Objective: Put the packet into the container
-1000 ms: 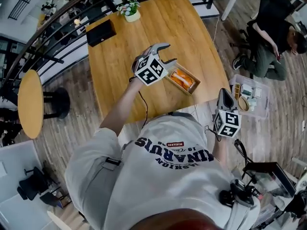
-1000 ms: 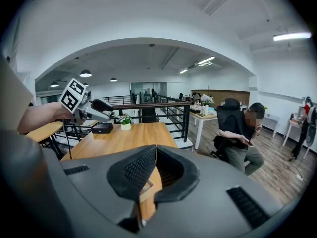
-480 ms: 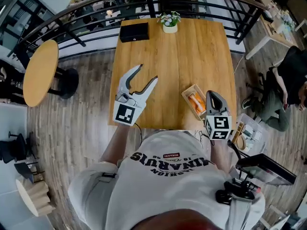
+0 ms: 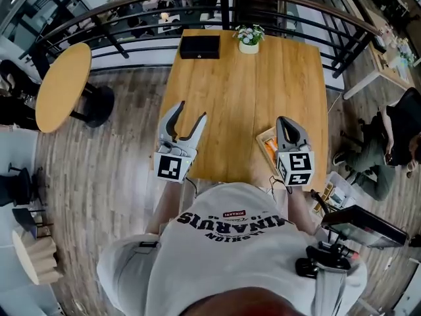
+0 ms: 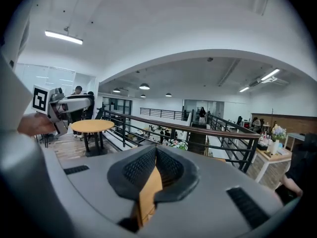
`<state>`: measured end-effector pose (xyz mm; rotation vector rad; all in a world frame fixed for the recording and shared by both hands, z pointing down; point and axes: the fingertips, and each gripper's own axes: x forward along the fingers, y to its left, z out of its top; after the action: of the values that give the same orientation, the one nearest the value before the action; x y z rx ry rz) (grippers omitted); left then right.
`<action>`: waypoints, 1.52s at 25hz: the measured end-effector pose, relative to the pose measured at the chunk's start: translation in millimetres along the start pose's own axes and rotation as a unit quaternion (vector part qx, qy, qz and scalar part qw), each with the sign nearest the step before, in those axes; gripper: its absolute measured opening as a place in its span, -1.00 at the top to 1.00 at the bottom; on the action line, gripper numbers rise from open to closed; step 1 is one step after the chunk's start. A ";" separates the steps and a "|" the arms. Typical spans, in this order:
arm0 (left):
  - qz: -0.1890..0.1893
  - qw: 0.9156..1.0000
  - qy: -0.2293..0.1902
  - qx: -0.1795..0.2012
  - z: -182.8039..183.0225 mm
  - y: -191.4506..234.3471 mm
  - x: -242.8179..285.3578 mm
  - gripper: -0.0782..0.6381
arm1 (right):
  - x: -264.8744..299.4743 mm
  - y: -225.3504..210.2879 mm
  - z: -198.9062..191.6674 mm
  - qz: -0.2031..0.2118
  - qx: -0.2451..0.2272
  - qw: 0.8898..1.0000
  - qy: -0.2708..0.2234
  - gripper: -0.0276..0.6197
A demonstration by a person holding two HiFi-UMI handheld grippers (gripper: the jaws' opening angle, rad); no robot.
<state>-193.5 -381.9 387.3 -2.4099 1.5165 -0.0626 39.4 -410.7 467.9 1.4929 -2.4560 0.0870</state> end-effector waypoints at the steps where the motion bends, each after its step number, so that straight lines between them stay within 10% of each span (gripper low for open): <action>1: -0.004 1.000 0.005 0.001 -1.2 -2.4 -0.5 0.15 | -0.2 -0.4 -2.2 -0.001 0.002 1.000 0.002 0.88; 2: -0.008 1.000 0.012 -0.001 -3.4 -5.2 -0.7 0.79 | 0.2 -1.0 -4.8 -0.002 0.004 1.000 0.003 0.88; 20: -0.097 0.995 0.008 -0.037 -20.2 -28.6 -34.2 0.79 | -33.7 39.6 -19.1 -0.040 0.012 0.999 0.019 0.88; 38: -0.066 0.996 -0.014 -0.061 50.5 -197.5 -215.2 0.78 | -318.5 57.5 -87.5 -0.099 0.020 0.995 -0.009 0.89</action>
<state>-106.6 -100.1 417.2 -2.5944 1.3847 0.0379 144.4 -92.4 475.8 1.7516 -2.3182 0.0842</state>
